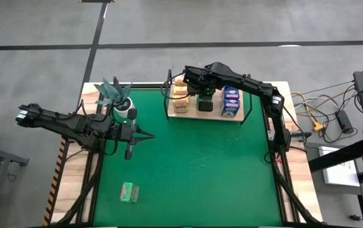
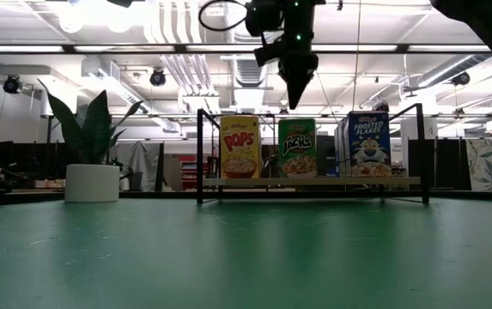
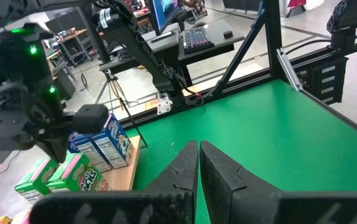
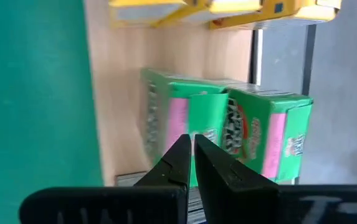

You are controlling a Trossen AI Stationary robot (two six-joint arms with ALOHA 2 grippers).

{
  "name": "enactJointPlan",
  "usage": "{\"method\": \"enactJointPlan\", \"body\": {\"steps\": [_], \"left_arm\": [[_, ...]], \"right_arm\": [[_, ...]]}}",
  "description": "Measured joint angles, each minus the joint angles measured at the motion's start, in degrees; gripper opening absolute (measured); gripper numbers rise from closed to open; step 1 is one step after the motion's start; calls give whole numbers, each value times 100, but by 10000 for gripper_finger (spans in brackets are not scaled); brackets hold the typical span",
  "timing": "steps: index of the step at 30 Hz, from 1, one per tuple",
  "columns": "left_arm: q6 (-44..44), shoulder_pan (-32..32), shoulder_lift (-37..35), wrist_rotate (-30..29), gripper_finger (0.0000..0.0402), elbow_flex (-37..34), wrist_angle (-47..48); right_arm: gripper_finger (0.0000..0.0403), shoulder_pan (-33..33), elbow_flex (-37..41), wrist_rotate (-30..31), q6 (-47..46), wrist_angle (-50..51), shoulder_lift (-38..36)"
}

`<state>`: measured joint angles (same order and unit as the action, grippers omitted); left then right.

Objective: Stack cereal on shelf
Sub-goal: Put the right green cereal box on the shelf

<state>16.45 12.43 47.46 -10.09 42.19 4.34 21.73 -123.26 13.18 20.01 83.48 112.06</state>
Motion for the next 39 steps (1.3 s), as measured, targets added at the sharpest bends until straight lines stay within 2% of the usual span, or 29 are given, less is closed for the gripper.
{"method": "enactJointPlan", "body": {"steps": [7, 14, 20, 28, 39], "left_arm": [[2, 0, 0, -2, 0, 0, 22], [2, 0, 0, 0, 0, 0, 46], [2, 0, 0, 0, 0, 0, 81], [2, 2, 0, 0, 0, 0, 84], [2, 1, 0, -1, 0, 0, 137]], "right_arm": [[12, -318, 53, -256, -297, -14, -34], [12, -400, 504, -364, -314, -509, -40], [12, -344, 961, 397, -357, -633, -40], [12, -256, 1265, 828, -365, -631, -40], [12, -290, 1261, 740, -354, -473, -40]]}}
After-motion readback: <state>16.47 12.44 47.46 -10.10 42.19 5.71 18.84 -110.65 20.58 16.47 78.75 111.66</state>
